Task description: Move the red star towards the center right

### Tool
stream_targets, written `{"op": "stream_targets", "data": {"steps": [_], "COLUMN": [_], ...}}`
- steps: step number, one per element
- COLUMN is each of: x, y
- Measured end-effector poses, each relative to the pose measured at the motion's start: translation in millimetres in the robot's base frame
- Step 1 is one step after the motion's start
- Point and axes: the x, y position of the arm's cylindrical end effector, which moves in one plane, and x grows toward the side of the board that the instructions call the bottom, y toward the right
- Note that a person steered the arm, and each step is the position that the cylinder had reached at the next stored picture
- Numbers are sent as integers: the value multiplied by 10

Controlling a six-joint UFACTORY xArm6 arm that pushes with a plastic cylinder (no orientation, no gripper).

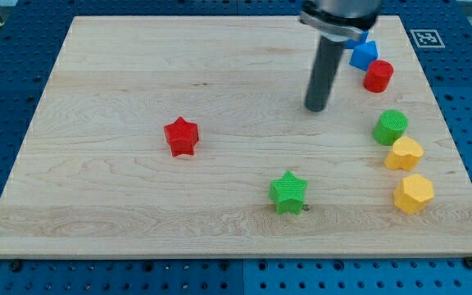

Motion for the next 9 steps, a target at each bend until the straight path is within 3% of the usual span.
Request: {"op": "stream_targets", "data": {"steps": [5, 7, 9], "x": [-132, 329, 664], "y": [-2157, -2443, -2293]}}
